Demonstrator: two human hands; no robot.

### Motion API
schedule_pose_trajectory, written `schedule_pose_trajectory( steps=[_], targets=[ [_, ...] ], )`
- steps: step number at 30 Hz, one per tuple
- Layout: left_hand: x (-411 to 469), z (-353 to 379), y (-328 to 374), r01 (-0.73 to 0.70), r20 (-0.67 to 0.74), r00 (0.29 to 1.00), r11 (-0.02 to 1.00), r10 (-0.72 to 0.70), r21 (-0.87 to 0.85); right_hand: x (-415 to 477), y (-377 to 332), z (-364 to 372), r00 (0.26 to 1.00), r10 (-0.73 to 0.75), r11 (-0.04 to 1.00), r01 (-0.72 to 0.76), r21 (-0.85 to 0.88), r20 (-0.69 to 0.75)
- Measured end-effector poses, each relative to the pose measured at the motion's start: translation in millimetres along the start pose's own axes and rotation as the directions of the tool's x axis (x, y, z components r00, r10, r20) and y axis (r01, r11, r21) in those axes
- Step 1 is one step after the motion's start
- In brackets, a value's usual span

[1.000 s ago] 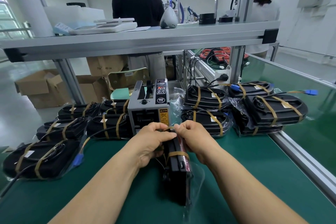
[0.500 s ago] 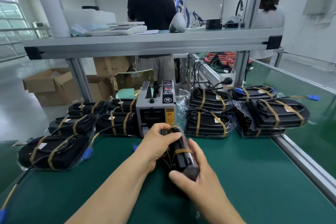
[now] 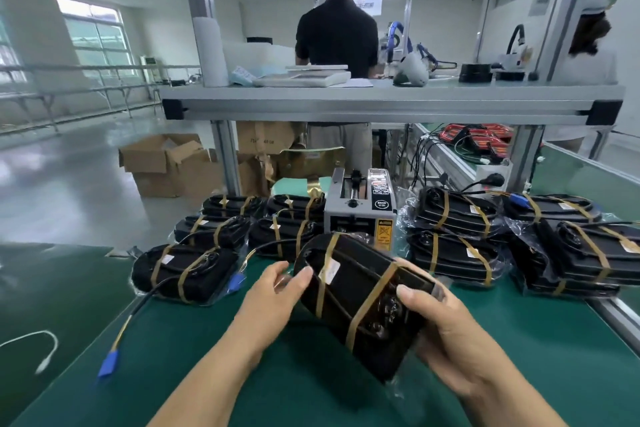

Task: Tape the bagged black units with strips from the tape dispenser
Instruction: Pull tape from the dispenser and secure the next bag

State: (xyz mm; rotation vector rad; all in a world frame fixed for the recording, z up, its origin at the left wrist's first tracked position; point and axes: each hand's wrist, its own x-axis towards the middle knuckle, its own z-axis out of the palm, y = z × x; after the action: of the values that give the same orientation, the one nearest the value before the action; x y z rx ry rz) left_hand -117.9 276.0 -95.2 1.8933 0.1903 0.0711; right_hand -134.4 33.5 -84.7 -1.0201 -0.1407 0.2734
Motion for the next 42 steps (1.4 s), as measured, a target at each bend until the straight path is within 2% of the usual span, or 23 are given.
schedule_pose_trajectory(
  steps=[2,4,6,9,12,15,17,20,25,27,33,39,42],
  targets=[
    [-1,-20,0,0.073,0.128,0.991,0.978,-0.049,-0.194,16,-6,15,0.994,0.067,0.996,-0.072,0.052,0.082],
    [0,-38,6,0.095,0.157,0.986,0.949,-0.049,-0.299,33,-9,33,0.986,0.107,0.99,-0.117,0.078,0.125],
    [8,-53,12,0.071,0.069,0.996,0.93,-0.049,-0.361,52,-10,58,0.987,0.11,0.992,-0.116,0.053,0.114],
    [29,-75,20,0.022,-0.115,0.989,0.85,-0.097,-0.527,80,-8,102,0.998,0.058,0.996,-0.058,-0.074,-0.004],
    [60,-97,29,0.006,-0.262,0.942,0.793,-0.208,-0.61,100,8,137,0.992,-0.092,0.969,0.069,-0.238,-0.086],
    [100,-111,38,0.0,-0.308,0.917,0.77,-0.255,-0.638,120,25,163,0.964,-0.259,0.87,0.21,-0.447,-0.052],
    [126,-113,44,0.037,-0.271,0.924,0.769,-0.269,-0.638,143,32,172,0.953,-0.297,0.83,0.226,-0.509,-0.061],
    [166,-112,49,0.042,-0.25,0.937,0.786,-0.246,-0.617,183,30,175,0.948,-0.294,0.776,0.163,-0.61,-0.121],
    [228,-96,42,-0.087,-0.307,0.948,0.86,-0.083,-0.502,239,33,166,0.92,-0.321,0.788,0.129,-0.602,-0.223],
    [249,-86,38,-0.082,-0.284,0.956,0.868,-0.07,-0.49,258,36,157,0.904,-0.333,0.793,0.113,-0.599,-0.27],
    [296,-56,23,0.023,-0.202,0.969,0.871,-0.14,-0.491,294,52,130,0.877,-0.334,0.79,0.06,-0.611,-0.346],
    [319,-49,7,0.137,-0.207,0.943,0.87,-0.262,-0.473,315,67,120,0.915,-0.25,0.777,-0.006,-0.629,-0.318],
    [325,-48,2,0.147,-0.208,0.941,0.877,-0.267,-0.458,323,69,114,0.921,-0.224,0.749,-0.047,-0.661,-0.319]
  ],
)
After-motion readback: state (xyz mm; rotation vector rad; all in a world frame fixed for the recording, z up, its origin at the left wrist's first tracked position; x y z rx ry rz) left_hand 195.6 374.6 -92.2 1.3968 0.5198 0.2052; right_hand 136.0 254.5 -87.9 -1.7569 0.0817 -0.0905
